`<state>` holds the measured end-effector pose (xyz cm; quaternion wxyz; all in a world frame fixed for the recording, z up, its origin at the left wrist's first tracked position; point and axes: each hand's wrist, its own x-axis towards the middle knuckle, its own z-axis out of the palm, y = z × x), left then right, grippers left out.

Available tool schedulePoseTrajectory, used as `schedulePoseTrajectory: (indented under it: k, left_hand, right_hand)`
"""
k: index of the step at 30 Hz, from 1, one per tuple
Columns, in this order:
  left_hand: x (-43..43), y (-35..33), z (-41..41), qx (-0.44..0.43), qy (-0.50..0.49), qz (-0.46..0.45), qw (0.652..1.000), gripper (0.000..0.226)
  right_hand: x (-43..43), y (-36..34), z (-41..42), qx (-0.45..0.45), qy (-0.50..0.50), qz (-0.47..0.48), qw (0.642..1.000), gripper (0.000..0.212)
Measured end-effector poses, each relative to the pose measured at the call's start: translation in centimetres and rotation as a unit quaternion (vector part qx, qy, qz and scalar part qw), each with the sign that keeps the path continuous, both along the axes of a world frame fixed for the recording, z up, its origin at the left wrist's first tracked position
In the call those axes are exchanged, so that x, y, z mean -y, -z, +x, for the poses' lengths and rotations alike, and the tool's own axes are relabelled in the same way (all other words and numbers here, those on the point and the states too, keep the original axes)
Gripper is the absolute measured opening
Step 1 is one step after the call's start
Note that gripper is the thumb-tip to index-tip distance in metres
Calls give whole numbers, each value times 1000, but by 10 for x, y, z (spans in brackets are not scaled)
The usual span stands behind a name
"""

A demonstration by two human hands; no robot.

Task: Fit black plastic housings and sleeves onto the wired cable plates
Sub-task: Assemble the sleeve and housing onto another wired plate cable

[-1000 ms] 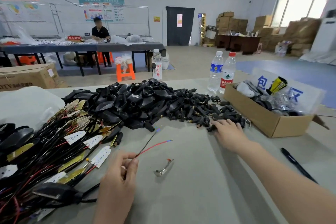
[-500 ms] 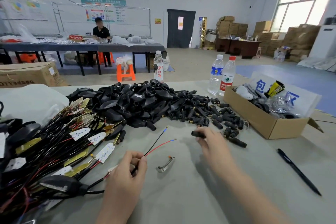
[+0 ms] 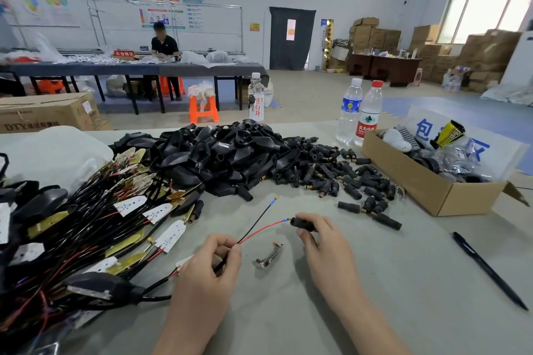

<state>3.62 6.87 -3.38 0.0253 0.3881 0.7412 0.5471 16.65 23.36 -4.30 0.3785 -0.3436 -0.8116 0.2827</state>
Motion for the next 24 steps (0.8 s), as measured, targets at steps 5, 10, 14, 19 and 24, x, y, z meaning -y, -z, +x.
schedulePoseTrajectory:
  k: [5, 10, 14, 19, 24]
  left_hand:
    - [-2, 2, 0, -2, 6, -11, 1000, 13]
    - [-1, 2, -1, -6, 1, -16, 1000, 11]
    - [-3, 2, 1, -3, -18, -20, 1000, 11]
    - [-3, 0, 3, -4, -28, -27, 999, 12]
    - [-3, -1, 2, -20, -35, -28, 999, 18]
  right_hand:
    - [-2, 0, 0, 4, 0, -7, 1000, 25]
    - [-4, 0, 1, 0, 4, -13, 1000, 25]
    - [-3, 2, -1, -3, 6, 7, 1000, 25]
    - [-1, 1, -3, 3, 8, 46, 999, 30]
    - [0, 0, -2, 14, 12, 64, 998, 30]
